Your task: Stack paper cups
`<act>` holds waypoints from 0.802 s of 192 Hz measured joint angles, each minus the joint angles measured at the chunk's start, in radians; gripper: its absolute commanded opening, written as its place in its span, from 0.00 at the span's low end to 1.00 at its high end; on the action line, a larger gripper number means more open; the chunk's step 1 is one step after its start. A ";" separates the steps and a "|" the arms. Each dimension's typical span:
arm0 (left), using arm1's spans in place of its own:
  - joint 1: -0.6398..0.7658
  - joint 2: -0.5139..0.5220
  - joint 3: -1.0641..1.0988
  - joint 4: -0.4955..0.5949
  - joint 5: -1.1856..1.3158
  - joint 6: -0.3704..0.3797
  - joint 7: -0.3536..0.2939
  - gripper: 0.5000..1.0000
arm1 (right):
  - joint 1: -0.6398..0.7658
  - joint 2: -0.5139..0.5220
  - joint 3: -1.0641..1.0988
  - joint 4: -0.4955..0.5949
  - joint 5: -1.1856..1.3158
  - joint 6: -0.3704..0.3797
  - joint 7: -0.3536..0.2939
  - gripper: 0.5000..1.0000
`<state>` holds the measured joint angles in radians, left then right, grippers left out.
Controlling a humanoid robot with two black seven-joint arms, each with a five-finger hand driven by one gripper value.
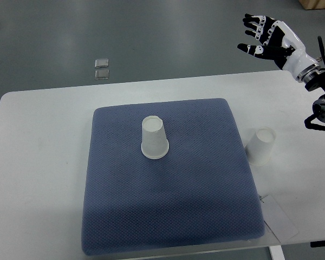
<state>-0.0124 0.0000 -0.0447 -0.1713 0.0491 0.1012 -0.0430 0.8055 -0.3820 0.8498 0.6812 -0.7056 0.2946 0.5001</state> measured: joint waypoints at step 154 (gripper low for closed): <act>0.000 0.000 -0.001 0.003 0.000 0.000 -0.006 1.00 | 0.011 -0.017 0.008 -0.003 0.002 -0.003 0.012 0.85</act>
<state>-0.0120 0.0000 -0.0459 -0.1678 0.0488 0.1012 -0.0491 0.8163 -0.3991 0.8574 0.6780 -0.7040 0.2917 0.5123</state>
